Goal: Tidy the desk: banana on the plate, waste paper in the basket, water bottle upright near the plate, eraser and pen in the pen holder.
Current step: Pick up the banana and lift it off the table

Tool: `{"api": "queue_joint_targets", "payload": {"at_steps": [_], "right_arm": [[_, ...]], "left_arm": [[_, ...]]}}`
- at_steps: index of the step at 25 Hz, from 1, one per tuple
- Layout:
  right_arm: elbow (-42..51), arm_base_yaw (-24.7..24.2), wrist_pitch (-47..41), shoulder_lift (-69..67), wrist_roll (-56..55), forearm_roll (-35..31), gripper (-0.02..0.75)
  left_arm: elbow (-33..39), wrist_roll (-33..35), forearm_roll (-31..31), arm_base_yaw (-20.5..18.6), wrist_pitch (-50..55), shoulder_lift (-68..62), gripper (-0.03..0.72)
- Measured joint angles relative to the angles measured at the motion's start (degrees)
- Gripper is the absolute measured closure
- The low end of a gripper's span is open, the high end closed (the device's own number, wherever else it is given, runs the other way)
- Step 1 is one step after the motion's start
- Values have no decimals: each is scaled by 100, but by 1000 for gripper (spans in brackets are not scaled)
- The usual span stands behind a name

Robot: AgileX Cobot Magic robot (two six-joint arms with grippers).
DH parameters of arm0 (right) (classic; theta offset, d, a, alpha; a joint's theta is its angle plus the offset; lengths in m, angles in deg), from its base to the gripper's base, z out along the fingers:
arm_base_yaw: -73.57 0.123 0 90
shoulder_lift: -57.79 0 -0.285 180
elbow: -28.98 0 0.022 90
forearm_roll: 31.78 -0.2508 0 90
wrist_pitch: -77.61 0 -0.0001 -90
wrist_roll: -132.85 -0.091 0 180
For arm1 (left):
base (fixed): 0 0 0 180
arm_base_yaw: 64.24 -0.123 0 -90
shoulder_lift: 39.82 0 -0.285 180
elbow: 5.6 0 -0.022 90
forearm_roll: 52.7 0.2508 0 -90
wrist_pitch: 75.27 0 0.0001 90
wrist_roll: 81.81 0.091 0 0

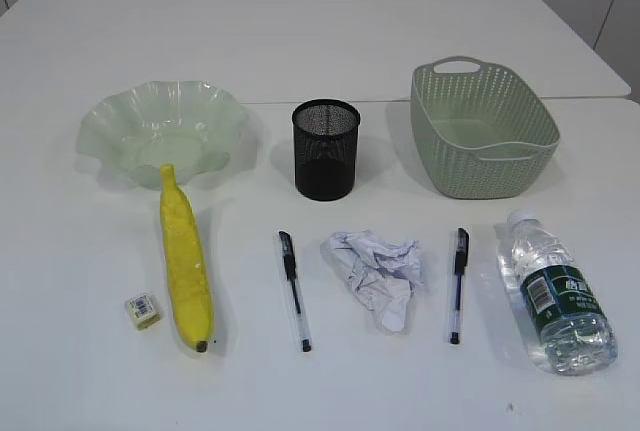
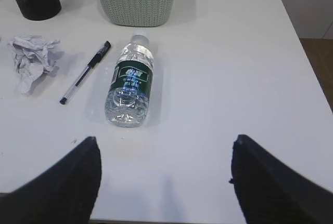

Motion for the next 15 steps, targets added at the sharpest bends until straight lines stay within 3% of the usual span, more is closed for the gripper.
{"api": "queue_joint_targets", "payload": {"at_steps": [15], "right_arm": [[0,0,0,0,0,0,161]], "left_arm": [[0,0,0,0,0,0,245]]}}
